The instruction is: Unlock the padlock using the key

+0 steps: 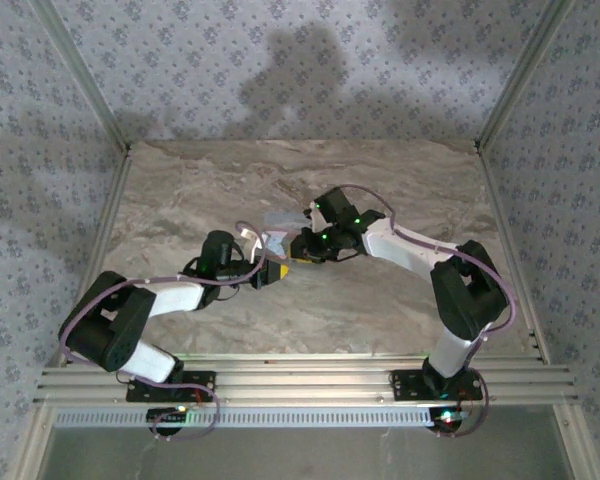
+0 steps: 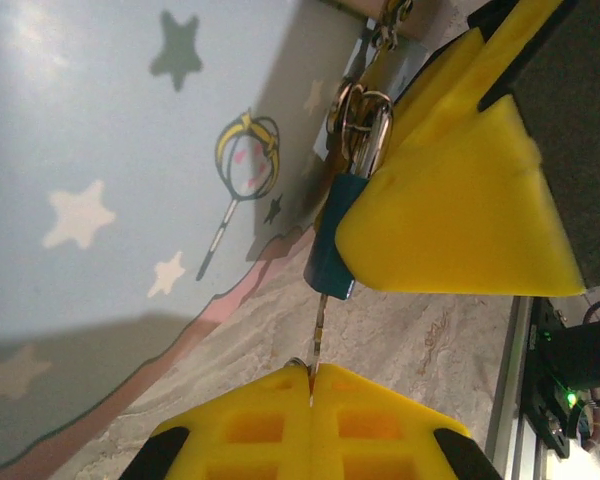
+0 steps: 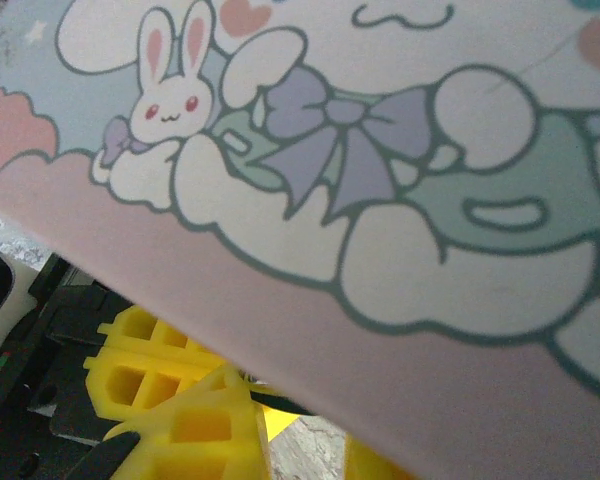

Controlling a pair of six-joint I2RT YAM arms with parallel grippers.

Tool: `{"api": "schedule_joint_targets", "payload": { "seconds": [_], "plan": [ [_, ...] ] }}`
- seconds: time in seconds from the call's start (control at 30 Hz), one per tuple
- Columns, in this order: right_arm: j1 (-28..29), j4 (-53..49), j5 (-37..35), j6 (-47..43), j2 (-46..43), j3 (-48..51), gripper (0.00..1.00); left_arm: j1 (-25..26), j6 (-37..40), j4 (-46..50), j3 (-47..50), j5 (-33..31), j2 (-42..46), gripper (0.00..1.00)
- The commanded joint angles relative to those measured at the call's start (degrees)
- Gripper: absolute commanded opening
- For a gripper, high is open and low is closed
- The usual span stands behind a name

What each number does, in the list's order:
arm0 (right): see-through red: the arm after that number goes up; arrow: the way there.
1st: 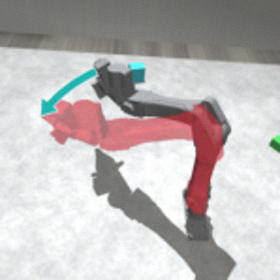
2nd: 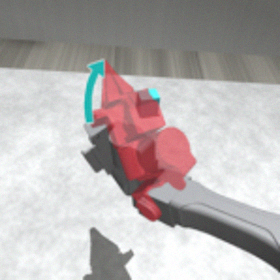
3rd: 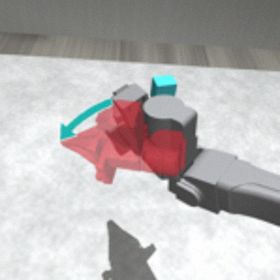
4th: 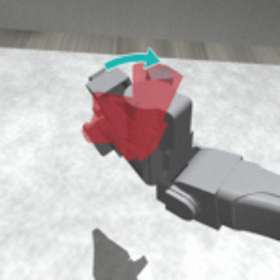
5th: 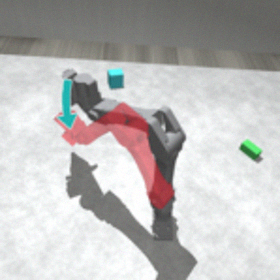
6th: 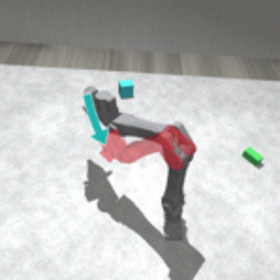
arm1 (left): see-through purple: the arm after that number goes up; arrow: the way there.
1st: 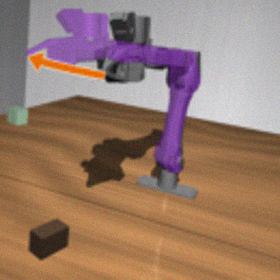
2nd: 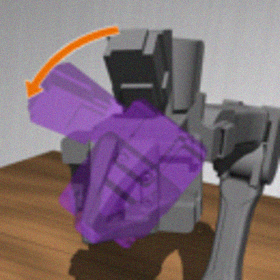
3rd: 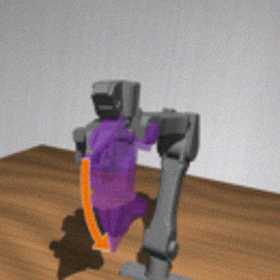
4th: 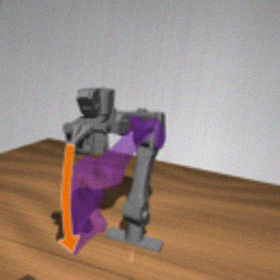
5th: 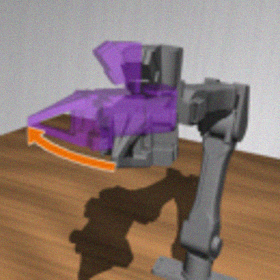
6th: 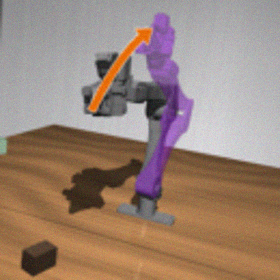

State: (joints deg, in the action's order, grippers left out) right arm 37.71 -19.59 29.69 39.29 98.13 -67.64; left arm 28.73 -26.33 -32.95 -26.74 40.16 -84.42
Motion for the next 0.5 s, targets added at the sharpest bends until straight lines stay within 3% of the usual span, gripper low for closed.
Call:
{"api": "schedule_joint_targets", "payload": {
  "seconds": [0.0,0.47],
  "plan": [
    [0.7,-4.4,2.2,-2.8,1.6,0.0,0.00,-0.8,2.5,-4.7,-4.2,2.8,3.4,0.00],
    [0.9,-7.7,6.9,-6.2,5.4,-3.9,0.00,-0.9,9.0,-0.2,-3.5,-3.2,4.5,0.00]
  ]
}}
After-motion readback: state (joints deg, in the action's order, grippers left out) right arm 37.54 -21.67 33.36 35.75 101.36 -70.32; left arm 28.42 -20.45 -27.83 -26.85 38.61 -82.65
